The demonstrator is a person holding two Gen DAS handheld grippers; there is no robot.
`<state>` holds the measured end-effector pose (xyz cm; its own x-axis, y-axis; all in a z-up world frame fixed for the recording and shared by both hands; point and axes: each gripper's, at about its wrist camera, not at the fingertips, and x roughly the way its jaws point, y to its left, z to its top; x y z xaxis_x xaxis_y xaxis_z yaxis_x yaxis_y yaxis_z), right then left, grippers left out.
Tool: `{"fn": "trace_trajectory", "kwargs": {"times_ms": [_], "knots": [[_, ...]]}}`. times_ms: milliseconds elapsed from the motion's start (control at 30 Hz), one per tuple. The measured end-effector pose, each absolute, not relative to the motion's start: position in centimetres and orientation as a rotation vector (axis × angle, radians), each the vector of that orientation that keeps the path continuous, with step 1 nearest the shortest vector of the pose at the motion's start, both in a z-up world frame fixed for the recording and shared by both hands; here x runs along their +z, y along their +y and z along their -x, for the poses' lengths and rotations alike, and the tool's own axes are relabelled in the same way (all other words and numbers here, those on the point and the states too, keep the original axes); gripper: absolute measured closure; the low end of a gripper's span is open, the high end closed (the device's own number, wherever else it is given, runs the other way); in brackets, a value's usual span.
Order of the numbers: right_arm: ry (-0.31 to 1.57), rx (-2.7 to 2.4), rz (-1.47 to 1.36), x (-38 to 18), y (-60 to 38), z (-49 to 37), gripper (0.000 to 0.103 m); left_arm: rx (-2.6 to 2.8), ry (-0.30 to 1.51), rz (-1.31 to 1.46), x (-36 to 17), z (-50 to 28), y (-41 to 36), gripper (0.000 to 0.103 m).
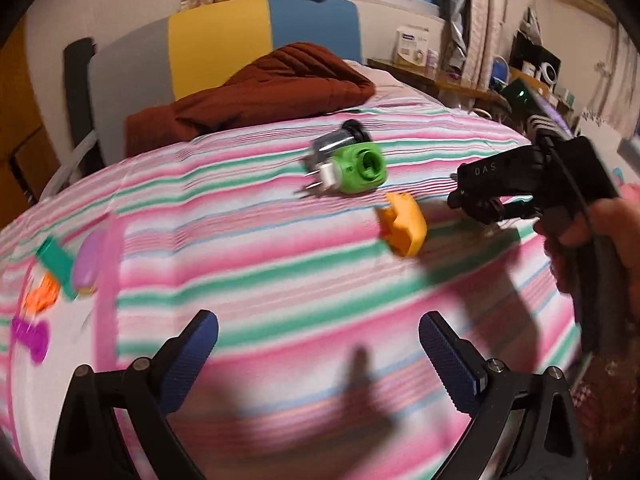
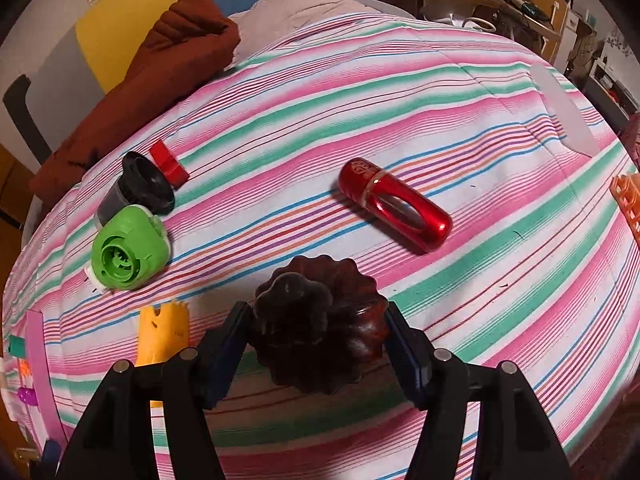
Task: Organize rigid objects
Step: 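Reach the left gripper to the yellow plastic piece while the right holds the massager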
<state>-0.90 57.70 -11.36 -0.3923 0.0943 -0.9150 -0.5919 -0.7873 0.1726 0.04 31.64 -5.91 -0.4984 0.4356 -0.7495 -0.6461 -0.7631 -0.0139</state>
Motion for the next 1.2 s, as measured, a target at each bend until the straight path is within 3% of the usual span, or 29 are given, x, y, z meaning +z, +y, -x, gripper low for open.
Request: {"fn": "trace_trajectory", "kwargs": {"times_ms": [200, 433, 533, 600, 667, 800, 900, 1200], "knots": [[0.690, 2.208, 1.404, -11.4, 57.1, 1.1, 0.037, 2.235, 0.486, 0.988, -7.2, 2.2, 37.7, 0.002], [0.712, 2.201, 1.406, -11.3, 57.9, 0.4, 0.037, 2.184, 0.494, 0.952, -8.4, 3.5, 41.2, 0.003], [0.694, 2.198, 1.409, -11.2, 57.6, 0.6, 0.037, 2.162, 0.497, 0.960, -8.9, 3.9, 41.9, 0.015], [0.697, 2.197, 1.408, -11.2, 57.5, 0.6, 0.037, 2.141, 0.490, 0.995, -9.5, 4.4, 42.1, 0.034], [0.700, 2.198, 1.408, -11.0, 57.7, 0.2, 0.037, 2.120, 0.459, 1.002, -9.6, 4.7, 41.9, 0.039], [0.696, 2.197, 1.408, -10.9, 57.5, 0.1, 0.036, 2.113, 0.431, 0.985, -9.4, 4.4, 41.4, 0.063], [0.691, 2.200, 1.407, -11.1, 57.6, 0.3, 0.037, 2.122, 0.436, 0.970, -9.4, 4.0, 41.0, 0.069], [0.660, 2.215, 1.407, -11.5, 57.5, 1.2, 0.037, 2.119, 0.509, 0.891, -9.3, 1.4, 39.0, 0.071]]}}
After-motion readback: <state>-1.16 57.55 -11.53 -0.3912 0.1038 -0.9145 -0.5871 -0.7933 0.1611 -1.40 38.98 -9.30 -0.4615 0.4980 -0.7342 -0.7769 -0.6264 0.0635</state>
